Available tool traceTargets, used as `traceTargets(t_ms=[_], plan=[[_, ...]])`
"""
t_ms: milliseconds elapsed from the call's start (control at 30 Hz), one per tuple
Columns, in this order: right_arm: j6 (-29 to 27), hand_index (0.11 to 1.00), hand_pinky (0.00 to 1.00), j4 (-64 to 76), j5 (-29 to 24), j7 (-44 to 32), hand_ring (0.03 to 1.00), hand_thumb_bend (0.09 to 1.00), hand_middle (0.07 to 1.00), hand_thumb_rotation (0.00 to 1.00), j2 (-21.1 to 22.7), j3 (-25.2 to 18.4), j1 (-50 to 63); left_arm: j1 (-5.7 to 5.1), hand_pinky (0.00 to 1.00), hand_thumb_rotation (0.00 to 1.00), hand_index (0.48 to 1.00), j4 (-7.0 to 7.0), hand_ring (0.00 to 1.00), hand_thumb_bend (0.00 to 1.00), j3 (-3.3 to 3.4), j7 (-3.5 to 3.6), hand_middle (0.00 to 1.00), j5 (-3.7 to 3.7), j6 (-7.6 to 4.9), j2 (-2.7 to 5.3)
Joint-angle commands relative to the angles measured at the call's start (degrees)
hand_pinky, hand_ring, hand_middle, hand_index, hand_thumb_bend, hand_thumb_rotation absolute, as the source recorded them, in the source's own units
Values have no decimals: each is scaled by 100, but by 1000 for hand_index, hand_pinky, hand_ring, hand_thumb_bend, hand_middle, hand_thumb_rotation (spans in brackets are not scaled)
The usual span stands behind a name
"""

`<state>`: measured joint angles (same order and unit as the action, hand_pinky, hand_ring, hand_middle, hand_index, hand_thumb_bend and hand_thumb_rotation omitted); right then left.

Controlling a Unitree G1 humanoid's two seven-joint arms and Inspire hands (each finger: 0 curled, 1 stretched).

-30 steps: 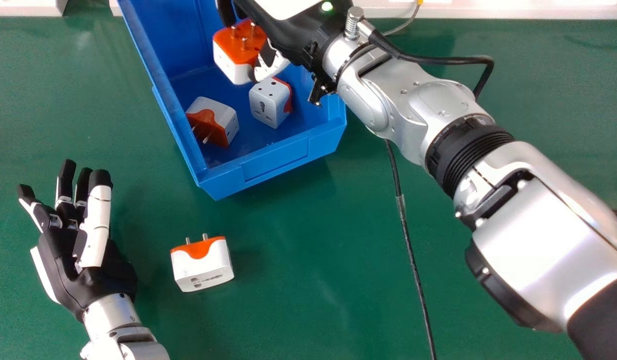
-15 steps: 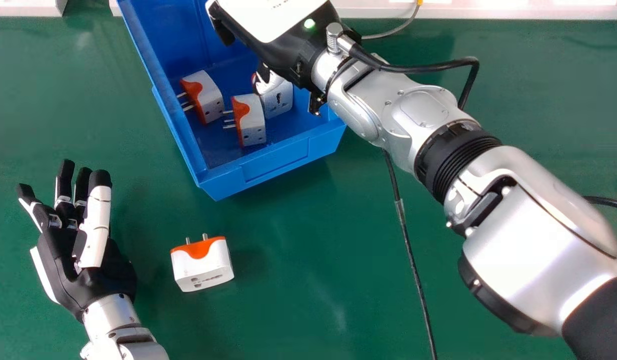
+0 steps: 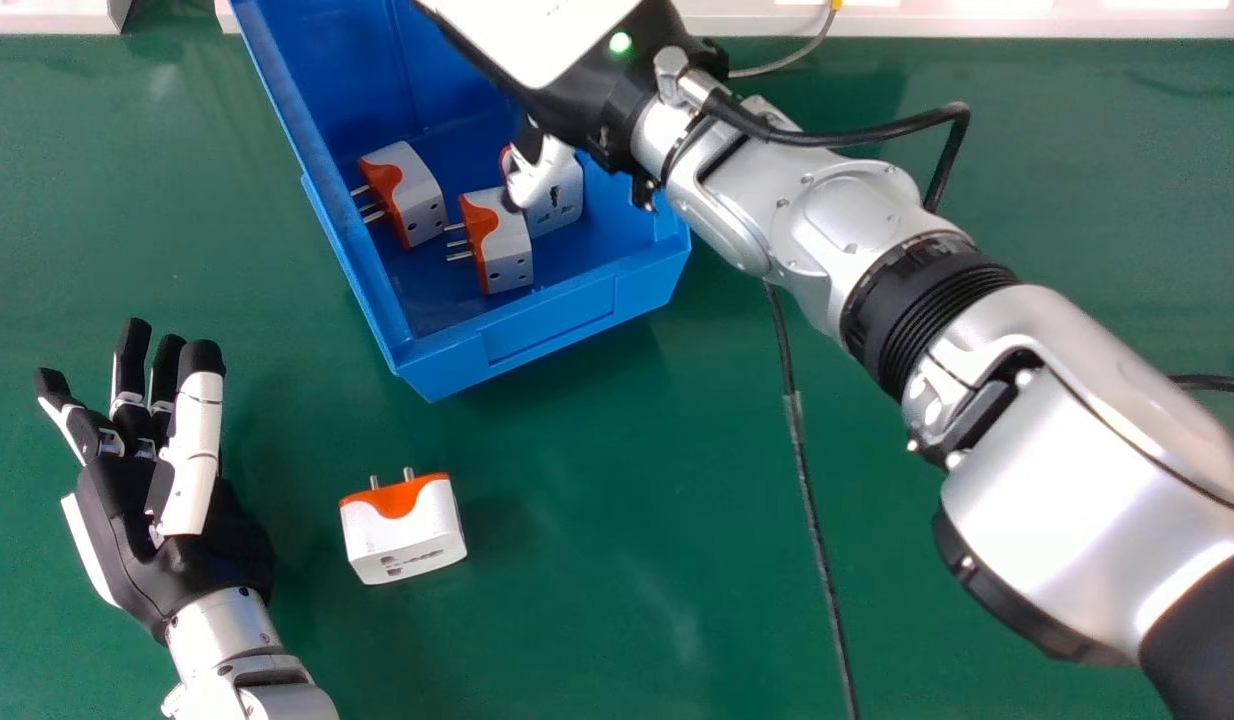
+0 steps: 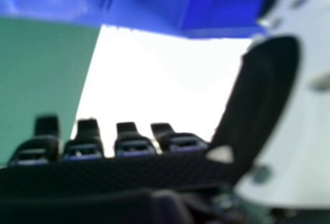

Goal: Pick all objects and put in blue box

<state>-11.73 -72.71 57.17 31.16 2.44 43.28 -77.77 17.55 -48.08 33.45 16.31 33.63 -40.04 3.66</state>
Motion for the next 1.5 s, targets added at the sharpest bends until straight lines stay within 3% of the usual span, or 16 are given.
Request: traceTargets(t_ms=[0,300,400,500,567,667,800,867,967,1067,1200,1333,1467], plan=[[-19,1000,995,340,-221,162,1000,1000,1000,423,125,-216,-101,-32,826,106,858,41,872,713,-33,43,882,-37,-49,-28],[70,1000,1000,3069,-705,-253,1000,1000,1000,404,913,-1120,738,-37,824,91,862,111,872,709,-42,31,881,-2,54,-9],[-6,1000,1000,4385,-665,-567,1000,1000,1000,404,1157,-1290,1313,-27,823,84,862,109,874,712,-58,-33,882,-67,30,-12],[-336,1000,1000,5337,-771,-886,1000,1000,1000,416,1337,-1351,1851,-22,824,87,852,125,870,706,-65,-54,877,-61,35,-3],[-620,1000,992,5789,-954,-1124,1000,1000,1000,408,1402,-1367,2210,-30,826,93,854,129,873,707,-84,-83,878,-100,9,-14],[-1173,1000,986,6109,-1216,-1282,1000,1000,1000,385,1399,-1385,2659,-51,822,107,855,186,873,704,-108,-179,879,-153,1,-18],[-1904,1000,891,6139,-1419,-1511,1000,1000,1000,430,1328,-1220,3258,-49,826,110,851,250,873,682,-103,-251,879,-169,34,-29],[-2139,1000,893,5940,-1441,-1704,1000,1000,1000,437,1214,-1023,3502,-28,819,112,843,258,868,686,-112,-360,873,-226,26,-29],[-2271,1000,915,5652,-1472,-2194,1000,1000,1000,470,1139,-821,3591,-40,800,114,820,288,854,697,-147,-431,857,-314,-7,-25],[-2420,1000,893,5271,-1384,-2383,1000,1000,1000,480,1055,-703,3532,-72,786,143,815,316,844,680,-179,-577,845,-418,-58,-23],[-2599,1000,892,4643,-1158,-2413,1000,1000,1000,499,954,-556,3365,-68,781,138,804,358,831,671,-117,-529,829,-276,-32,-14],[-2745,1000,894,4063,-1023,-2365,1000,1000,1000,536,843,-501,3158,-81,790,107,816,409,831,664,-99,-505,831,-204,30,-32],[-2790,1000,903,3758,-821,-2358,1000,1000,1000,497,776,-422,3040,-96,801,74,826,411,845,651,-120,-498,840,-215,36,-55]])
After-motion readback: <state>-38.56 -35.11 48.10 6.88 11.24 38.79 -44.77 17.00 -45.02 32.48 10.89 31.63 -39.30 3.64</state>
